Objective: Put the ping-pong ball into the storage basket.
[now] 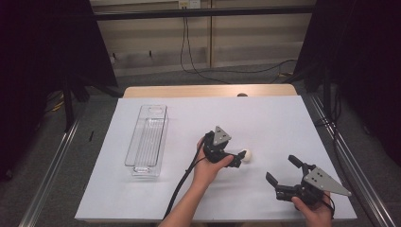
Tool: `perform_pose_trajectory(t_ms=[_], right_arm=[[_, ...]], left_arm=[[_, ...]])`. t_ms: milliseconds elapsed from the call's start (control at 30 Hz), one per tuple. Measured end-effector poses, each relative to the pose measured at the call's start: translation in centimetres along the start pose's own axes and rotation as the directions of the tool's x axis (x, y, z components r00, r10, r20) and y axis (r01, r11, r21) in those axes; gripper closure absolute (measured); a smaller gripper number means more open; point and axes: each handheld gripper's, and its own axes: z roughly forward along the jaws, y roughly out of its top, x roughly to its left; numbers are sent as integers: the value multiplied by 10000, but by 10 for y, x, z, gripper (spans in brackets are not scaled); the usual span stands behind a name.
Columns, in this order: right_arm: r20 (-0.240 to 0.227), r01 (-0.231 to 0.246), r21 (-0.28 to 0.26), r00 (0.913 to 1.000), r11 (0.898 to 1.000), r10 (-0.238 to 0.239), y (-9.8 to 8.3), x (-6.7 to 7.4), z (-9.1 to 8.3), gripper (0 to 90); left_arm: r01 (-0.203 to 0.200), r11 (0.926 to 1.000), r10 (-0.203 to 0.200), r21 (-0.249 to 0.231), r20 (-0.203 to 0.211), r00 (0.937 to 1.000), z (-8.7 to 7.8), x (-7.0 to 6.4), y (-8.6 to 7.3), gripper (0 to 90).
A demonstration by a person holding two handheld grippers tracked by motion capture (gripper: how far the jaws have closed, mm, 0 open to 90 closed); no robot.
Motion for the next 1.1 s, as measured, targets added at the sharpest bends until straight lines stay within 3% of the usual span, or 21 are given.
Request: perform_pose_trajectory(t_ms=[133, 567, 1100], right_arm=[[20, -6, 11, 10000, 10000, 6, 0, 0, 0, 10], [-20, 7, 17, 10000, 10000, -7, 0, 0, 0, 9], [10, -43, 1, 10000, 10000, 43, 0, 0, 0, 9]], left_arm=[[19, 9997, -19, 254, -2, 10000, 3, 0, 0, 28], [120, 9997, -125, 228, 202, 9997, 11, -5, 2, 28], [99, 9980, -124, 625, 388, 9992, 22, -6, -1, 29]])
